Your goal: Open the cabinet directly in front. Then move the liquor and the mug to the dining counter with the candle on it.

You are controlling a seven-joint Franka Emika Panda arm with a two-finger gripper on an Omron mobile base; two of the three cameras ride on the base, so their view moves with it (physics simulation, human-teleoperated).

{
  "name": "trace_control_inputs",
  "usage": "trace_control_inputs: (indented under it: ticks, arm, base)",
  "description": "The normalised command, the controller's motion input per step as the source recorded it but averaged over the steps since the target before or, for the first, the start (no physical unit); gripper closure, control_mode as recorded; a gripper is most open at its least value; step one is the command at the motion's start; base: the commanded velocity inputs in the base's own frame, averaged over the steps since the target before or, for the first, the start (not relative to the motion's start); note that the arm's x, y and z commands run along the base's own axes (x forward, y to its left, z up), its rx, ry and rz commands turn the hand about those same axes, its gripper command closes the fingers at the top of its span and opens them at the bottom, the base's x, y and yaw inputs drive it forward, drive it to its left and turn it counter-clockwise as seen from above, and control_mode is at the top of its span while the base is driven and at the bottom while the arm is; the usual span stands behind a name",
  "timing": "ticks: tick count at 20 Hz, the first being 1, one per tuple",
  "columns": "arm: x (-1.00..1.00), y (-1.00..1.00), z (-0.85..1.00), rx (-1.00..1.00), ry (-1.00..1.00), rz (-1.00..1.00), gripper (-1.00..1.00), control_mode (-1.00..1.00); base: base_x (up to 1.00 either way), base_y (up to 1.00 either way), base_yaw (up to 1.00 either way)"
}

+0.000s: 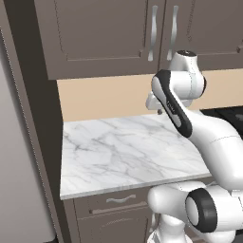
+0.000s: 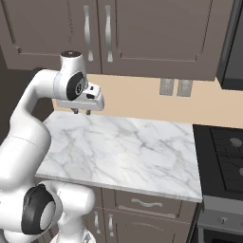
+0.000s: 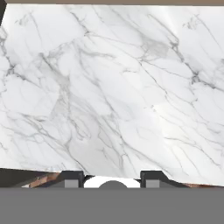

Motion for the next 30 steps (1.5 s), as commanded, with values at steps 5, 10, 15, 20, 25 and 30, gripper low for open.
trace_control_inputs:
  ticks: [5, 10, 15, 20, 25, 30]
  arm:
    - [-0.06, 0.00, 0.01, 0.00, 0.00, 0.00, -1.00, -1.00]
    - [-0.06, 0.00, 0.13, 0.00, -0.01, 0.00, -1.00, -1.00]
    - [-0.06, 0.00, 0.25, 0.00, -0.08, 0.00, -1.00, -1.00]
    - [0.00, 0.00, 0.28, 0.00, -0.05, 0.00, -1.00, -1.00]
    - [-0.01, 0.00, 0.33, 0.00, -0.08, 0.00, -1.00, -1.00]
    - [0.00, 0.00, 0.27, 0.00, -0.06, 0.00, -1.00, -1.00]
  base:
    - [0.00, 0.00, 0.00]
    - [0.00, 0.00, 0.00]
    - [0.00, 0.00, 0.00]
    - [0.00, 0.00, 0.00]
    - [0.00, 0.00, 0.00]
    - [0.00, 0.00, 0.00]
